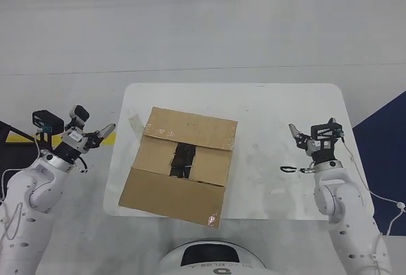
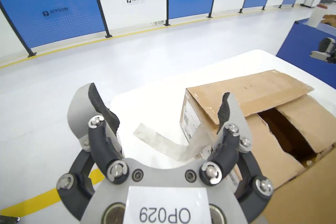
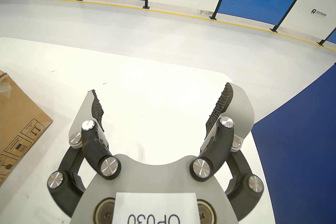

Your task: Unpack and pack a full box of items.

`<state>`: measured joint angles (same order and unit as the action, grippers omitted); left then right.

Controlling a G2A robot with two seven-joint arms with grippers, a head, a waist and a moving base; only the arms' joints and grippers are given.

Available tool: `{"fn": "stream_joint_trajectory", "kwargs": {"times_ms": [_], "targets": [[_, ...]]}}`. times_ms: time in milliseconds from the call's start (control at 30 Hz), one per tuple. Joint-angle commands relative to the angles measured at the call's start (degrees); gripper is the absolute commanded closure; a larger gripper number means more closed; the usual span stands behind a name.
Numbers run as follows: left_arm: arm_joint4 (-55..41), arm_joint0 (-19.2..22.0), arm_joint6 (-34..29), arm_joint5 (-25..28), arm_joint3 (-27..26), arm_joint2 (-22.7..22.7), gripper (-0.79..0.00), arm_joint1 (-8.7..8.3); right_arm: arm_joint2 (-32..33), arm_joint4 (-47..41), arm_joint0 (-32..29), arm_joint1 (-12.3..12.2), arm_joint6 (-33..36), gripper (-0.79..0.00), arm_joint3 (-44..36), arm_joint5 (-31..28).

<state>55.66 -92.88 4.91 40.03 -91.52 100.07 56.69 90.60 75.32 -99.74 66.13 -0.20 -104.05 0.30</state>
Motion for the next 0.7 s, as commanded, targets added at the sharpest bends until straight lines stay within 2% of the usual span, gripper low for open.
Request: {"fn": "stream_joint_trajectory", "kwargs": {"times_ms": [0,33,67,133,267,400,600,667], "targets": [[-0.14,2.48,-2.49,4.17,4.12,0.1,-0.73,-0.34,-1.35,-0.71,-0.94,0.25,-0.05,-0.785,-1.37,0.45],[-0.49,3.79,-3.13,5.95,6.26,-0.48,-0.779,-0.41,-1.88,-1.13,-1.19,0.33,0.35,-0.785,-1.91,0.28],[-0.84,5.37,-3.48,7.21,8.42,-0.93,-0.785,-0.47,-2.2,-1.84,-1.21,0.4,1.01,-0.785,-2.42,-0.07],[-1.83,8.14,-3.67,10.05,12.6,-2.32,-0.785,-0.47,-2.49,-3.77,-1.25,0.44,2.38,-0.785,-3.46,-1.97],[-7.71,13.25,-5.51,16.1,20.26,-4.86,-0.785,-0.41,-2.49,-3.77,-1.25,0.44,2.38,-0.785,-3.46,-1.97],[-11.27,17.28,-9.22,17.97,25.42,-7.44,-0.785,-0.3,-2.79,-3.54,-1.12,0.39,2.37,-0.785,-3.57,-3.37],[-11.48,17.5,-9.53,17.97,25.7,-7.67,-0.785,-0.29,-5.86,1.35,0.62,-0.8,0.87,-0.785,-5.1,-27.84],[-11.48,17.5,-9.53,17.97,25.7,-7.67,-0.785,-0.29,-8.17,5.13,2.07,-0.97,1.65,-0.785,-4.78,-31.65]]}}
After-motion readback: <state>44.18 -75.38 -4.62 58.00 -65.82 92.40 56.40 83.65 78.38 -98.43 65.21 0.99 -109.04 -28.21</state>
